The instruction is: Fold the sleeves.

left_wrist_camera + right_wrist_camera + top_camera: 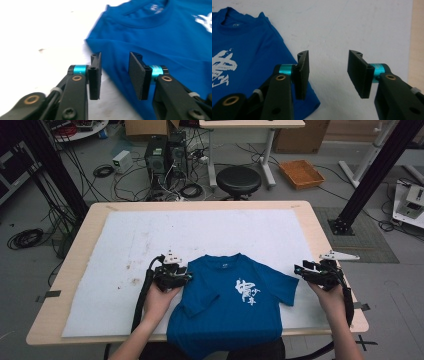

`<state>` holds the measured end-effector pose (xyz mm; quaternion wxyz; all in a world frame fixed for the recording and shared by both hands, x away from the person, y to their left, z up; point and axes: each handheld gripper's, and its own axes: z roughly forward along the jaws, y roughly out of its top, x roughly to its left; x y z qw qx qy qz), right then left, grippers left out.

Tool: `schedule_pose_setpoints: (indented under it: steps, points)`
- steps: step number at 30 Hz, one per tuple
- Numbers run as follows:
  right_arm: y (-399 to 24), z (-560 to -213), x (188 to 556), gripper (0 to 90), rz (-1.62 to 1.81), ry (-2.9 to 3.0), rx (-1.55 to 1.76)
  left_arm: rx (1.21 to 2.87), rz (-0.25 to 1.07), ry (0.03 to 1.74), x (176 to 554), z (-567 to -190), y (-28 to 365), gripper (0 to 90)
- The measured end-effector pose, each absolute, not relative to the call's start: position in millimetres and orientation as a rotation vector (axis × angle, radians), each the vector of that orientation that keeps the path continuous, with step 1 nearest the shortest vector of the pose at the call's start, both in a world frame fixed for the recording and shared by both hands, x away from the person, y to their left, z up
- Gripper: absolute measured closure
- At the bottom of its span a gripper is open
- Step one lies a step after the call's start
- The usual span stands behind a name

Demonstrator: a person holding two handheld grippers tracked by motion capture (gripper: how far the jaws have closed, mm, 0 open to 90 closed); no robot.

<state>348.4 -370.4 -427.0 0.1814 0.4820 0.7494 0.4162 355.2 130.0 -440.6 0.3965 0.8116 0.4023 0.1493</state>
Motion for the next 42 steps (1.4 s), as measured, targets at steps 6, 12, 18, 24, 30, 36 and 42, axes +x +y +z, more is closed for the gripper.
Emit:
schedule_pose_setpoints:
  steps: [6, 12, 18, 24, 30, 36, 42]
  points:
    - [-373.1, -436.5, 343.0, 58.7, 1.151, 2.177, 1.456, 2.026, 0.414, 1.048, 356.5, -437.9, 145.8, 71.1]
    - [-372.4, -444.5, 340.8, 76.6, 1.093, 2.241, 1.493, 1.919, 0.434, 1.075, 351.6, -426.5, 171.1, 68.1]
    - [-371.4, -435.8, 336.7, 89.4, 1.152, 2.251, 1.449, 1.824, 0.433, 1.084, 342.0, -414.9, 201.9, 66.8]
    - [-359.1, -411.8, 327.4, 89.5, 1.249, 2.230, 1.409, 1.781, 0.423, 1.080, 333.6, -406.9, 221.3, 64.9]
    - [-326.6, -391.9, 318.1, 89.5, 1.272, 2.265, 1.325, 1.772, 0.399, 1.070, 322.3, -408.0, 234.2, 63.1]
    - [-273.3, -378.9, 309.5, 89.5, 1.224, 2.335, 1.214, 1.750, 0.388, 1.075, 319.6, -407.3, 242.3, 62.9]
    - [-220.5, -382.7, 309.5, 89.5, 1.141, 2.402, 1.138, 1.774, 0.364, 1.059, 321.9, -410.4, 236.6, 62.5]
